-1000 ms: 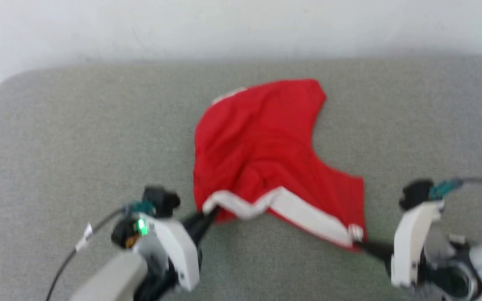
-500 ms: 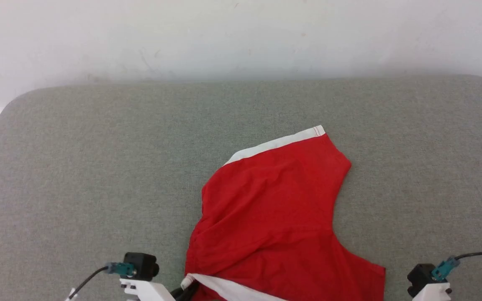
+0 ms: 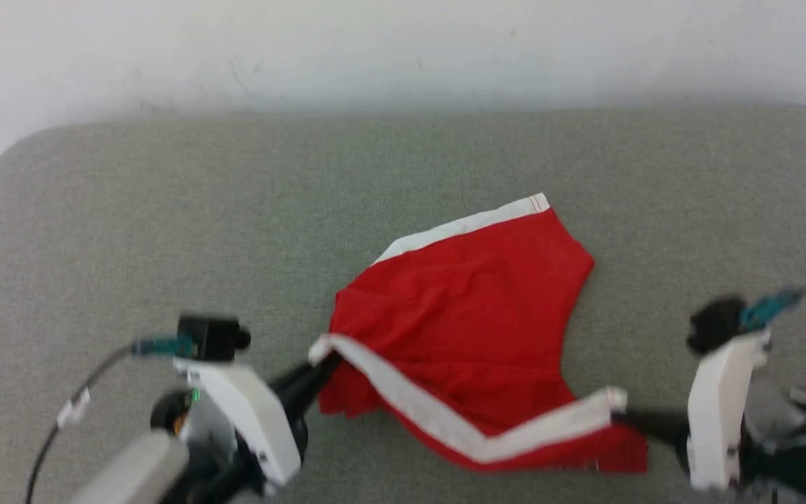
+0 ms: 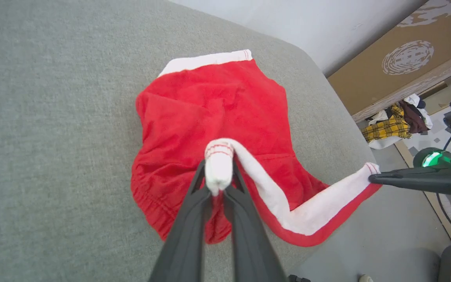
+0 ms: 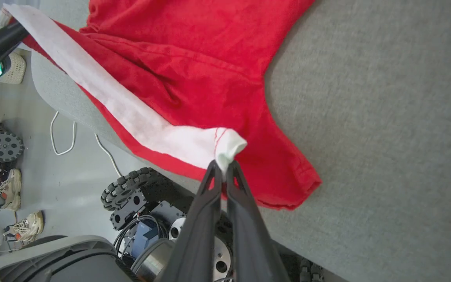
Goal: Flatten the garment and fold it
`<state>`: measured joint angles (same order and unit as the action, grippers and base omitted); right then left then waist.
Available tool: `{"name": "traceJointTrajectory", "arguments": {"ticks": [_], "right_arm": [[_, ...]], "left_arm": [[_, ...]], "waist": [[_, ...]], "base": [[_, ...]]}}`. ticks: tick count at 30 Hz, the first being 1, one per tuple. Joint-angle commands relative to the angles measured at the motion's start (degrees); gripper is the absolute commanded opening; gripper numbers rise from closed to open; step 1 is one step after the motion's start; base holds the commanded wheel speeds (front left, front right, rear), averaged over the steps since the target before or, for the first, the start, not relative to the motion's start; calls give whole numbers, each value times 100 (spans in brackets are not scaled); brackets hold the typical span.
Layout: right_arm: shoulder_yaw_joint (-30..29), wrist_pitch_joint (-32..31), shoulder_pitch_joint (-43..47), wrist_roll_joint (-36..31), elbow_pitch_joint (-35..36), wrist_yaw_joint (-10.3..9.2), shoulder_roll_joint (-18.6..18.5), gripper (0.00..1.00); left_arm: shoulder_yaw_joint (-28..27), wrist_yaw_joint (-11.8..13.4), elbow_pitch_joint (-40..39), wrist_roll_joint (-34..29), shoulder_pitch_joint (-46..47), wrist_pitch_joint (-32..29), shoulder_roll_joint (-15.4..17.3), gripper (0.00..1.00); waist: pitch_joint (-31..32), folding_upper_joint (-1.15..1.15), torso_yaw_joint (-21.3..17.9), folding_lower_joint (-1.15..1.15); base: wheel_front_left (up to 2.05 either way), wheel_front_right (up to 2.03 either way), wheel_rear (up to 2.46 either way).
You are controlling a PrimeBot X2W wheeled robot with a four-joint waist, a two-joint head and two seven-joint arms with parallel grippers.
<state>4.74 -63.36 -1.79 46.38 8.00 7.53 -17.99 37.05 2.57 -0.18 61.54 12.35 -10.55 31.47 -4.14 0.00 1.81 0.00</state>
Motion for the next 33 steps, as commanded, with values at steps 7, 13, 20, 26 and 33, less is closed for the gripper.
{"name": "traceJointTrajectory", "arguments": {"ticks": [7, 13, 20, 26, 33], "right_arm": [[-282, -419, -2385, -116, -522, -4, 146, 0], [-400, -177, -4526, -782, -1467, -4, 556, 0], [-628, 1015, -6568, -1494, -2485, -4, 1115, 0], [-806, 2395, -7813, -1721, -3157, -4, 1357, 0], [-587, 3738, -8532, -1460, -3455, -4, 1422, 0]], "left_arm": [[-206, -344, 461, 130, 2006, -932, -27, 0], [-362, -264, 1272, -108, 3766, -1444, -175, 0], [-643, -120, 2051, -670, 5531, -1060, -360, 0], [-626, 10, 2489, -1583, 6792, -265, -358, 0], [-622, 153, 3024, -2333, 7551, 893, -358, 0]], "waist": [[-1007, 0, -95, 0], [-1761, 0, -202, 0], [-2352, 0, -338, 0], [-2602, 0, -389, 0], [-2739, 0, -434, 0]], "base": [[0, 0, 0], [0, 0, 0], [0, 0, 0], [0, 0, 0], [0, 0, 0]]}}
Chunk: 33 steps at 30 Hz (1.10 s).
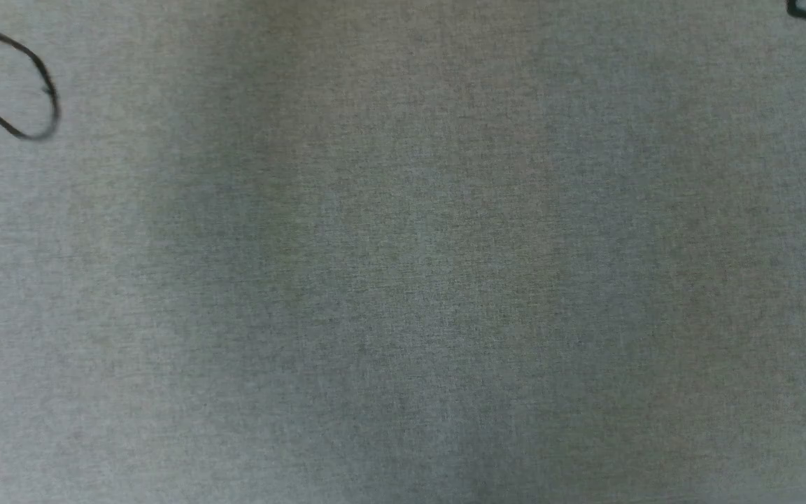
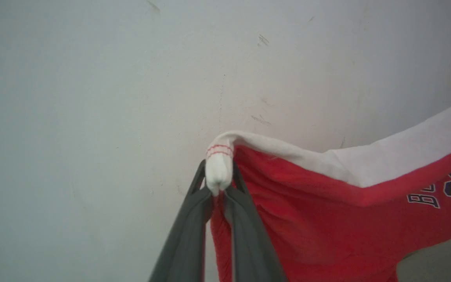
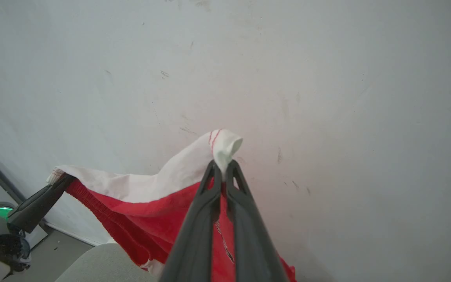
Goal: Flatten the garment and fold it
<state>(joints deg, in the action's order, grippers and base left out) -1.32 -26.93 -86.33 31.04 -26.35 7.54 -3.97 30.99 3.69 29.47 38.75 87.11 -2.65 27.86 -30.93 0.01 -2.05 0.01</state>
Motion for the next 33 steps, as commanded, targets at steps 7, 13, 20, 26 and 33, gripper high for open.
{"name": "traceJointTrajectory", "arguments": {"ticks": [7, 13, 20, 26, 33], "right_arm": [[335, 468, -111, 671, -161, -5, -180, 0], [1057, -60, 804, 1245, -7, -5, -477, 0], [1728, -570, 2690, 2006, 577, -5, -1046, 0], [1914, -946, 4228, 2432, 1017, -5, -1432, 0], [2043, -1585, 6346, 2803, 1467, -5, -1731, 0]], "left_arm": [[53, -133, 684, -152, -118, 713, -3, 0], [166, -633, 1037, 134, -936, 1058, -134, 0], [445, -1026, 959, 523, -2381, 1455, -308, 0], [852, -1104, 473, 857, -3635, 1563, -414, 0], [1381, -1115, -292, 1487, -5498, 1424, -269, 0]], "waist": [[-105, -1, -31, -1], [208, -1, 60, -1], [1048, -1, 256, -1], [1756, -1, 368, -1], [2621, -1, 398, -1]], "base": [[0, 0, 0], [0, 0, 0], [0, 0, 0], [0, 0, 0], [0, 0, 0]]}}
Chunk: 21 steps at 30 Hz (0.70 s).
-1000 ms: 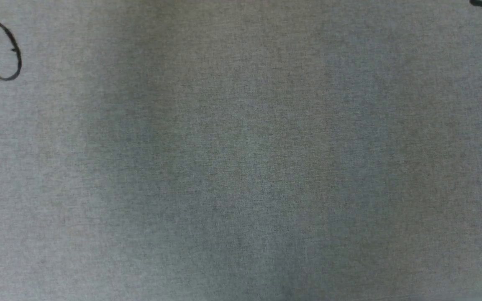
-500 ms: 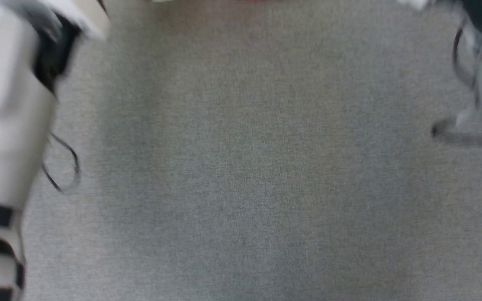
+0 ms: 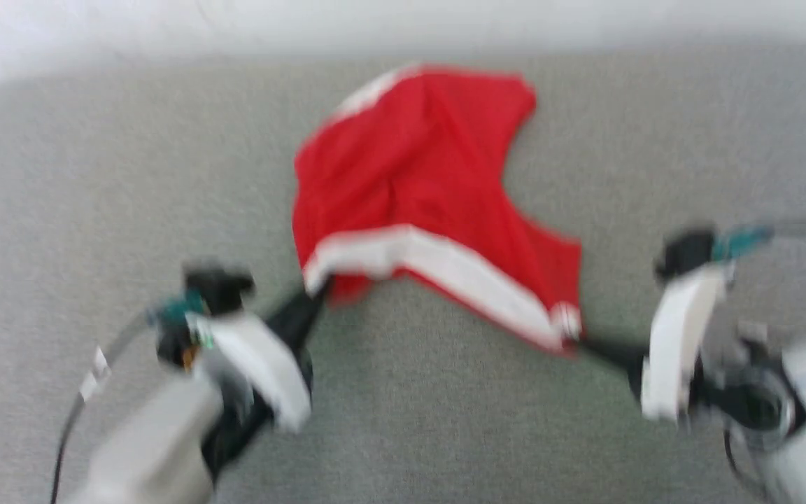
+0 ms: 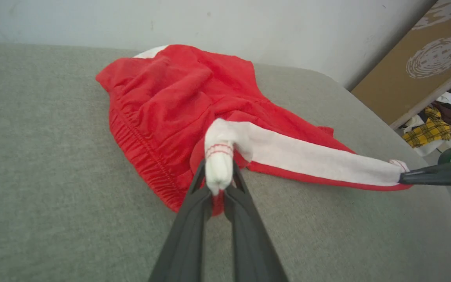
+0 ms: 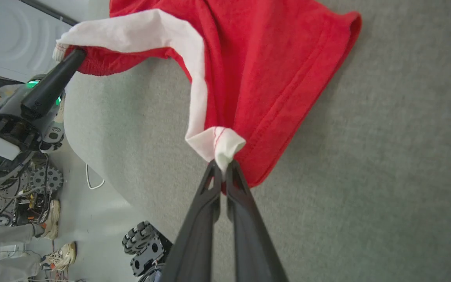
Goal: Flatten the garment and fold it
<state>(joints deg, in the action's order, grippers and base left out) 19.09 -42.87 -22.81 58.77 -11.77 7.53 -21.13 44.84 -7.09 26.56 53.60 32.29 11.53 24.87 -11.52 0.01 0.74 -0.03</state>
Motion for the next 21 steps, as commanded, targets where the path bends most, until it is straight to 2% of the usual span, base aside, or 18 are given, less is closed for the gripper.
{"name": "traceJointTrajectory", "arguments": {"ticks": [1, 4, 11, 16, 21], "right_arm": [[13, -68, 259, 30, 76, -4, -65, 0], [45, -292, 986, -23, 303, -4, -197, 0], [-279, -901, 2344, -64, 791, -4, -299, 0], [-745, -1320, 2912, -268, 1074, -4, -271, 0], [-1258, -1701, 3123, -430, 1446, -4, -88, 0]], "left_arm": [[128, -38, -90, 23, -240, -90, 87, 0], [310, 5, -329, 204, -881, -250, 208, 0], [328, 551, -811, 601, -2004, -444, 541, 0], [104, 914, -1196, 983, -2635, -380, 777, 0], [-125, 1120, -1667, 1308, -2955, -359, 937, 0]], "waist": [[776, -1, 123, 3], [1014, -1, 124, 3], [1307, -1, 123, 3], [1306, -1, 74, 3], [1213, -1, 58, 3]], "base": [[0, 0, 0], [0, 0, 0], [0, 0, 0], [0, 0, 0], [0, 0, 0]]}}
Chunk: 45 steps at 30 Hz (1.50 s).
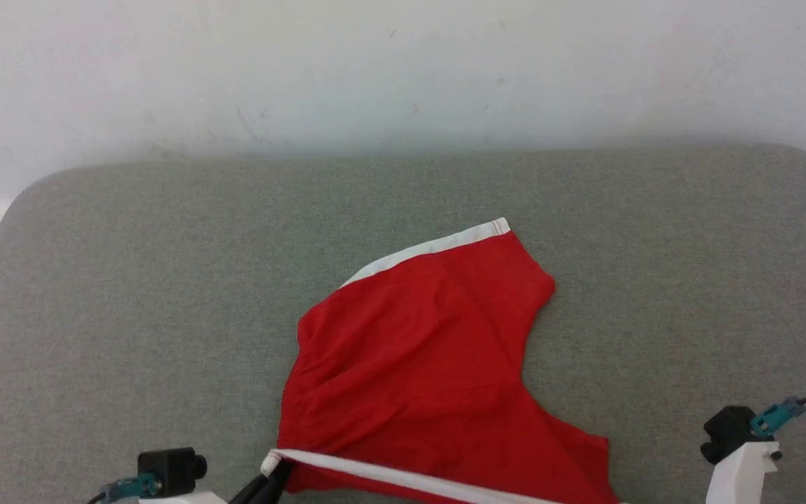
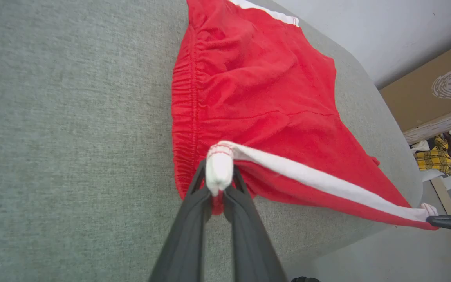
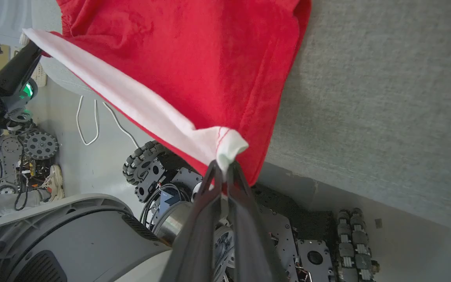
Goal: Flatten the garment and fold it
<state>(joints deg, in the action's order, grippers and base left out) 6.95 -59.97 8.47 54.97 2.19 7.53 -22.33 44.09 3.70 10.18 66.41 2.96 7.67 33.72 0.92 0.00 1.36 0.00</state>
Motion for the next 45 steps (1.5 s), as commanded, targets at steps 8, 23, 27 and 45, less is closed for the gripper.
{"name": "traceJointTrajectory", "arguments": {"ticks": [8, 23, 27, 45], "right_arm": [[-432, 480, -900, -721, 324, -4, 550, 0], [-99, 2133, -4206, -2165, -1728, -4, 1102, 0], [94, 2490, -4921, -2433, -2407, -4, 1174, 0], [226, 3507, -6639, -3458, -4790, -4, 1405, 0]], "left_arm": [[-489, 188, -422, 283, 327, 169, -44, 0], [-649, 404, 246, 117, 2041, -171, -577, 0], [-687, 413, 237, 63, 2329, -173, -638, 0], [-724, 474, 354, -72, 2765, -76, -793, 0]], "waist": [[-303, 0, -1, 0], [-1642, 0, 86, 0], [-1986, 0, 220, 0], [-2587, 0, 556, 0]], "base": [[0, 0, 0], [0, 0, 0], [0, 0, 0], [0, 0, 0]]}}
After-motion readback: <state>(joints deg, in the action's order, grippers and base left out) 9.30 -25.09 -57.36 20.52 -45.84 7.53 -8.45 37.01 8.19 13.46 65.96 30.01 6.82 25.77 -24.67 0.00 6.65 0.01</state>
